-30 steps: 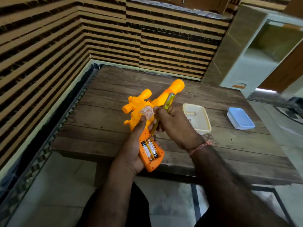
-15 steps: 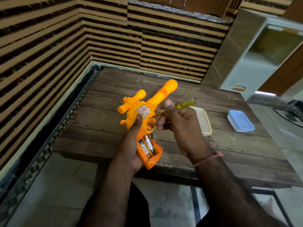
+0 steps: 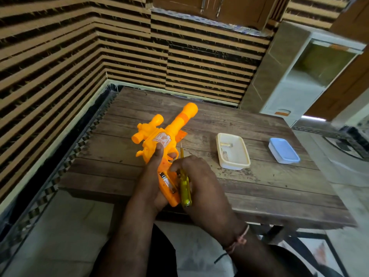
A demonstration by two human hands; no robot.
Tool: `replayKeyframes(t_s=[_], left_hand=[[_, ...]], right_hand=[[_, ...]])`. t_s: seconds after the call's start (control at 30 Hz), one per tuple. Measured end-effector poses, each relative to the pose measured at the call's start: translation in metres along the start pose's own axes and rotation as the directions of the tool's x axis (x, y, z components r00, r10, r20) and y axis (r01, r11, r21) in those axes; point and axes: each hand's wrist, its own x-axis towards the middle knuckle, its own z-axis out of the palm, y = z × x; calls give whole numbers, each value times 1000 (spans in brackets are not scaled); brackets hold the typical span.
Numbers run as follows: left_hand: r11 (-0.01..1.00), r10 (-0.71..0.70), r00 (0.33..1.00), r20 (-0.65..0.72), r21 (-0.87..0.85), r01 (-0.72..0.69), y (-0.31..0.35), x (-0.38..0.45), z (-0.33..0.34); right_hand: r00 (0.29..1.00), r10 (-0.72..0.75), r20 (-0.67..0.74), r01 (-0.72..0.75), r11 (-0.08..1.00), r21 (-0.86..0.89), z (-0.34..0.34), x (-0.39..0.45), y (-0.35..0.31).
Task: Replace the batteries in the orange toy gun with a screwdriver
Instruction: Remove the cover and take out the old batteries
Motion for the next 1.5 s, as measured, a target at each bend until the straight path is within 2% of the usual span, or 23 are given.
replayKeyframes(t_s=[0.07, 0.1, 0.2, 0.27, 0.33, 0.4, 0.53, 0.63, 0.7, 0.8, 0.9, 1.0, 1.13, 1.23, 1.33, 1.43, 1.5], left_hand=[[999, 30, 999, -22, -13, -30, 0, 2, -4], [999, 51, 996, -67, -16, -52, 0, 3, -6], [991, 133, 965, -228, 3, -136, 1, 5, -9], [987, 150, 956, -252, -16, -160, 1, 5, -9], [985, 160, 955, -250, -27, -172, 1, 6, -10], [982, 172, 958, -232, -41, -186, 0, 7, -12], [980, 185, 959, -216, -26, -195, -1, 10, -17], [981, 194, 964, -183, 6, -196, -2, 8, -15], [980, 199, 968, -154, 18, -199, -1, 7, -13], [980, 199, 975, -102, 42, -196, -1, 7, -11], [982, 189, 980, -60, 40, -187, 0, 6, -9], [991, 122, 992, 8, 60, -122, 1, 1, -4], [999, 29, 997, 75, 31, -31, 0, -1, -1], [994, 71, 988, 136, 74, -82, 0, -4, 0], [995, 42, 989, 141, 80, -54, -1, -3, -3], [990, 66, 985, 162, 110, -84, 0, -4, -3], [986, 69, 980, 187, 136, -96, -1, -4, -1]], right_hand=[[994, 75, -79, -56, 972, 226, -6, 1, 2], [982, 116, -151, -71, 959, 275, -10, 1, 6], [892, 243, -381, -163, 959, 230, -12, -6, 36], [834, 330, -442, -289, 944, 159, -5, -14, 55], [824, 381, -419, -413, 911, 18, 6, -25, 68], [848, 404, -342, -466, 877, -120, 10, -31, 75], [873, 454, -180, -488, 807, -333, 8, -25, 69], [876, 431, -214, -482, 798, -362, 5, -22, 64], [894, 371, -252, -433, 860, -269, -2, -24, 56], [908, 278, -315, -266, 961, 80, -11, -23, 29], [928, 300, -220, -187, 887, 421, -16, -15, 0], [951, 292, -101, -190, 811, 554, -10, -10, -12], [938, 340, -73, -239, 783, 575, 1, -7, -10], [950, 294, -104, -196, 822, 535, 2, -5, -8], [956, 276, -98, -196, 851, 488, 2, -3, -9], [961, 269, -67, -218, 881, 421, 1, 0, -5], [955, 296, -11, -260, 858, 443, 0, 4, -4]])
